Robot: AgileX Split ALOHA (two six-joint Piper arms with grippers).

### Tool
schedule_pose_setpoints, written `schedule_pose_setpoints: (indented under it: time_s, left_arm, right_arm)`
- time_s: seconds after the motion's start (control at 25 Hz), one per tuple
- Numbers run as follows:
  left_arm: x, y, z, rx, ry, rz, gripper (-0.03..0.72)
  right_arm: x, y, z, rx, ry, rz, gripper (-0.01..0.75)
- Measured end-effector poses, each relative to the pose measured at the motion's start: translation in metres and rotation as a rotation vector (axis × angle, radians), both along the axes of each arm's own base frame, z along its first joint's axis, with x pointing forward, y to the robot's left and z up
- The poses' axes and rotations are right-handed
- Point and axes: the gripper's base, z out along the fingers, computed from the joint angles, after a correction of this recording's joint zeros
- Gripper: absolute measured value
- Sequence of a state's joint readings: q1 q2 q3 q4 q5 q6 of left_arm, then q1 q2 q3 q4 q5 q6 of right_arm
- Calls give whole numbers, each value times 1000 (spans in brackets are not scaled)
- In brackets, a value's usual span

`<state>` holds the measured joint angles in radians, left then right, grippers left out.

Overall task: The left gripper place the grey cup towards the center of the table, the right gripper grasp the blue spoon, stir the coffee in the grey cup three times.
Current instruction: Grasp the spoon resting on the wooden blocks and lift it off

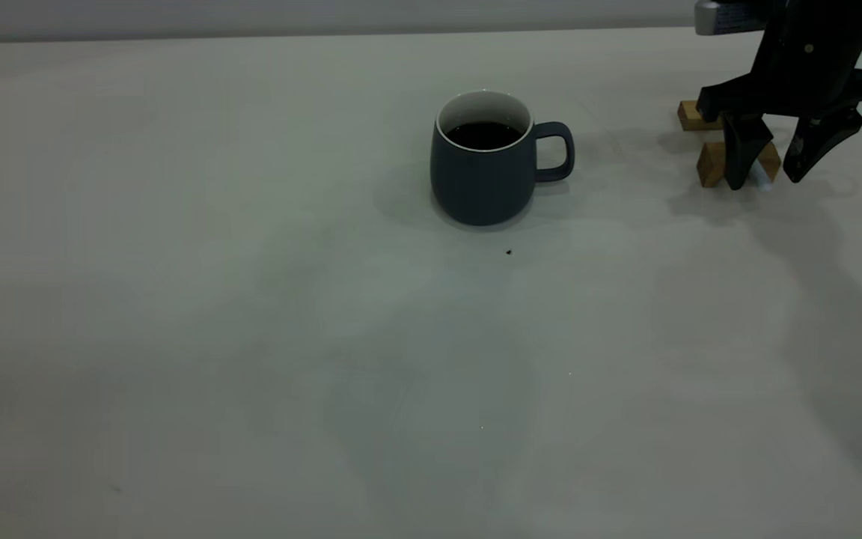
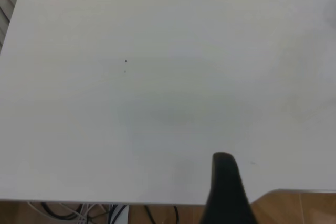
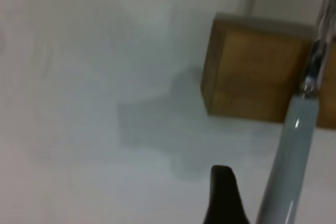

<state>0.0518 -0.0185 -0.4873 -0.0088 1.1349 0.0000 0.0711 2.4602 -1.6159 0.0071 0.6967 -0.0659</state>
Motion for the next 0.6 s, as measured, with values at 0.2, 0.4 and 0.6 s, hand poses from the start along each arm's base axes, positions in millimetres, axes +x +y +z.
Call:
schedule_pose_setpoints:
  time_s: [0.2,0.4,0.6]
  left_arm:
    - [0,0,0,0,0,0,585]
    - [0,0,0,0,0,0,585]
    - [0,0,0,-1,0,-1,585]
  right_arm:
    - [4,1,-2,11,-39,-12,570]
    - [4,1,-4,15,-45,-17,570]
    - [1,1,-17,14,-21,-18,570]
